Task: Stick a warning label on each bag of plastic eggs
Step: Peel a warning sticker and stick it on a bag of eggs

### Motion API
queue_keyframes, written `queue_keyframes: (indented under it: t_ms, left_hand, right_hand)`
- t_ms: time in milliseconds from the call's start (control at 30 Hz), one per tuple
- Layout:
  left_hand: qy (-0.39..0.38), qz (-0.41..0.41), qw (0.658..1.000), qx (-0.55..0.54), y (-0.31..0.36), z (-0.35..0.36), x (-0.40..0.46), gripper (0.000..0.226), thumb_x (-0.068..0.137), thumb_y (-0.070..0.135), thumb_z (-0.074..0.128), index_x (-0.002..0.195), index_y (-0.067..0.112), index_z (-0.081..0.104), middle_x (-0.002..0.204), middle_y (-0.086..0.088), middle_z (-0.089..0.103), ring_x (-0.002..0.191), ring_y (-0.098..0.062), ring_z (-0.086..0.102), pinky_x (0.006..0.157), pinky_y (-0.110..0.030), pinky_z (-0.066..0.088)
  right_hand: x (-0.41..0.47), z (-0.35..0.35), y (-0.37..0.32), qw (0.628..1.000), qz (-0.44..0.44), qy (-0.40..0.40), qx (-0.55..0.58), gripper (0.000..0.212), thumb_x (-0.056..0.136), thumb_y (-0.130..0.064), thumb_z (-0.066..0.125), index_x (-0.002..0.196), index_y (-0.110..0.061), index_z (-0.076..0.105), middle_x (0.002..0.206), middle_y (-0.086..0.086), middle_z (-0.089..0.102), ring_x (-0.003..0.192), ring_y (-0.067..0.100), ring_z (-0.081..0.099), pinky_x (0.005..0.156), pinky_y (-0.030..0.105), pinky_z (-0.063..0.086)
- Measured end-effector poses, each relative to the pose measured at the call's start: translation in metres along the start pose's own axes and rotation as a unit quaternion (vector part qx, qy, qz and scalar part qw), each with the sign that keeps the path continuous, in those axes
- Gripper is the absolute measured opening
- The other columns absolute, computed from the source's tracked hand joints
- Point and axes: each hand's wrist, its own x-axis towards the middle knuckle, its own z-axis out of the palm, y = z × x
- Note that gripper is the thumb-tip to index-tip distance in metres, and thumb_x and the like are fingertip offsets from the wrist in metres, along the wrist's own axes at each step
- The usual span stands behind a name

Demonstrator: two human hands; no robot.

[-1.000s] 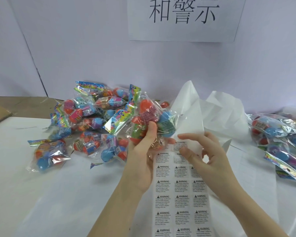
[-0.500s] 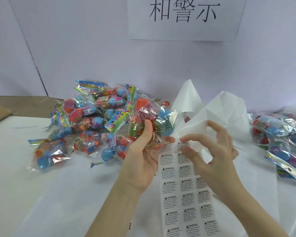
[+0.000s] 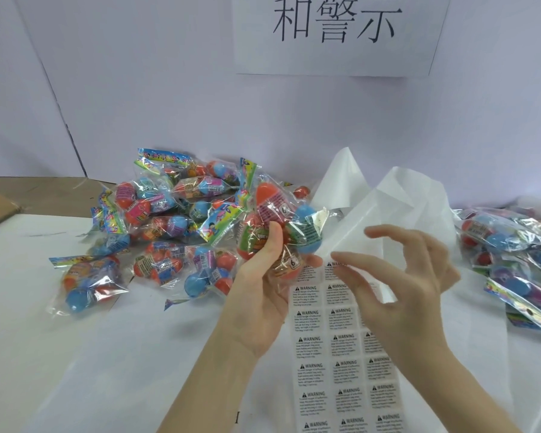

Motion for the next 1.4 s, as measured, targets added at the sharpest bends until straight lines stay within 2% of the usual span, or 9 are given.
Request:
queue_keyframes:
  t_ms: [133,467,600,700,800,1067,1167,1267,1400]
  left_hand:
    - [-0.019,0.004,1.0,-0.004,0.002,-0.001,-0.001,0.026,0.075,0.036,0.059,0.074,0.018,0.078,0.07,-0.002,0.072,0.06,-0.012,0.067,0.056,-0.023,0.054]
    - [-0.061,-0.01,0.998,0.011,-0.002,-0.002,0.001,0.031,0.058,0.038,0.068,0.077,0.016,0.078,0.073,-0.006,0.072,0.06,-0.013,0.067,0.059,-0.024,0.055]
    - [-0.068,-0.009,0.997,0.023,-0.003,-0.003,0.001,0.033,0.056,0.038,0.075,0.08,0.015,0.078,0.075,-0.008,0.072,0.06,-0.015,0.067,0.062,-0.025,0.056]
    - [-0.079,-0.01,0.996,0.028,-0.004,-0.004,0.002,0.052,0.045,0.044,0.09,0.084,0.013,0.077,0.077,-0.009,0.071,0.064,-0.017,0.067,0.066,-0.027,0.057]
    - [-0.076,-0.011,0.997,0.016,-0.005,-0.004,0.002,0.058,0.039,0.045,0.092,0.085,0.013,0.076,0.079,-0.01,0.071,0.065,-0.018,0.067,0.07,-0.03,0.057]
    - [-0.063,-0.02,0.998,0.022,-0.004,0.0,-0.001,0.025,0.06,0.029,0.083,0.082,0.018,0.078,0.081,-0.007,0.073,0.065,-0.017,0.068,0.066,-0.027,0.057]
    - [-0.057,-0.017,0.998,0.011,-0.004,0.0,-0.001,0.049,0.044,0.036,0.092,0.086,0.014,0.076,0.084,-0.009,0.073,0.067,-0.019,0.068,0.067,-0.029,0.057]
    - [-0.07,-0.012,0.997,0.021,-0.005,0.001,-0.002,0.039,0.051,0.034,0.09,0.084,0.017,0.077,0.083,-0.007,0.073,0.068,-0.017,0.069,0.063,-0.026,0.057]
    - [-0.088,-0.006,0.996,0.021,-0.005,0.002,-0.002,0.052,0.042,0.043,0.091,0.084,0.016,0.076,0.078,-0.007,0.072,0.064,-0.017,0.068,0.062,-0.026,0.056]
  right_hand:
    - [-0.002,0.002,0.005,0.999,-0.014,-0.039,-0.017,0.015,0.072,-0.026,0.069,0.086,-0.029,0.074,0.104,-0.007,0.055,0.104,0.022,0.038,0.077,0.03,0.015]
    - [-0.002,0.001,0.01,0.99,-0.113,-0.065,-0.062,0.016,0.073,-0.016,0.069,0.085,-0.024,0.074,0.09,-0.008,0.068,0.092,0.018,0.047,0.076,0.036,0.022]
    - [-0.003,0.001,0.01,0.988,-0.125,-0.065,-0.066,0.033,0.071,-0.013,0.069,0.095,-0.031,0.055,0.091,-0.006,0.066,0.093,0.018,0.046,0.077,0.035,0.023]
    - [-0.003,0.001,0.011,0.984,-0.139,-0.07,-0.087,0.035,0.07,-0.012,0.069,0.094,-0.029,0.05,0.09,-0.006,0.066,0.093,0.018,0.046,0.076,0.036,0.024]
    - [-0.003,0.0,0.011,0.981,-0.151,-0.07,-0.096,0.025,0.07,-0.009,0.069,0.089,-0.023,0.06,0.088,-0.004,0.066,0.09,0.019,0.047,0.076,0.036,0.023]
    - [-0.001,-0.001,0.012,0.98,-0.162,-0.049,-0.107,0.009,0.07,-0.008,0.071,0.075,-0.016,0.07,0.08,-0.004,0.067,0.084,0.016,0.049,0.076,0.037,0.026]
    - [-0.001,-0.001,0.012,0.981,-0.162,-0.046,-0.1,0.012,0.069,-0.008,0.072,0.076,-0.016,0.067,0.08,-0.004,0.066,0.083,0.016,0.049,0.076,0.036,0.025]
    - [-0.001,0.0,0.011,0.982,-0.158,-0.049,-0.089,0.022,0.076,-0.01,0.067,0.087,-0.023,0.054,0.081,-0.004,0.065,0.083,0.014,0.048,0.077,0.033,0.023]
    - [-0.001,0.0,0.011,0.98,-0.154,-0.067,-0.104,0.033,0.072,-0.007,0.067,0.09,-0.025,0.045,0.083,-0.003,0.066,0.083,0.014,0.047,0.077,0.031,0.02]
